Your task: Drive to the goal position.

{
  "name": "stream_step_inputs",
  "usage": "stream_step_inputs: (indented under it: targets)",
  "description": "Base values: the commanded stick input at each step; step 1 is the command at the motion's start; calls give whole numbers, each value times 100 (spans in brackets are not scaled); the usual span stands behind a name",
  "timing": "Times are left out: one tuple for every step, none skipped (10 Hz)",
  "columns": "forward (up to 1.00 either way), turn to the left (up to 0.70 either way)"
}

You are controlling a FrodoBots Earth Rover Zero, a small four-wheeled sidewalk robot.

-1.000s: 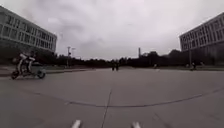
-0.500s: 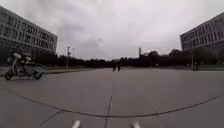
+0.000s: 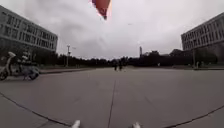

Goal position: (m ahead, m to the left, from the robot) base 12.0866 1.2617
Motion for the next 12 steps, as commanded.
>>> stream_step_inputs:
  targets:
    - [70, 0]
    - [70, 0]
    - [70, 0]
    - [70, 0]
    - [70, 0]
    - [70, 0]
    - [70, 0]
    - [70, 0]
    - [70, 0]
    - [70, 0]
    - [70, 0]
    - [70, 0]
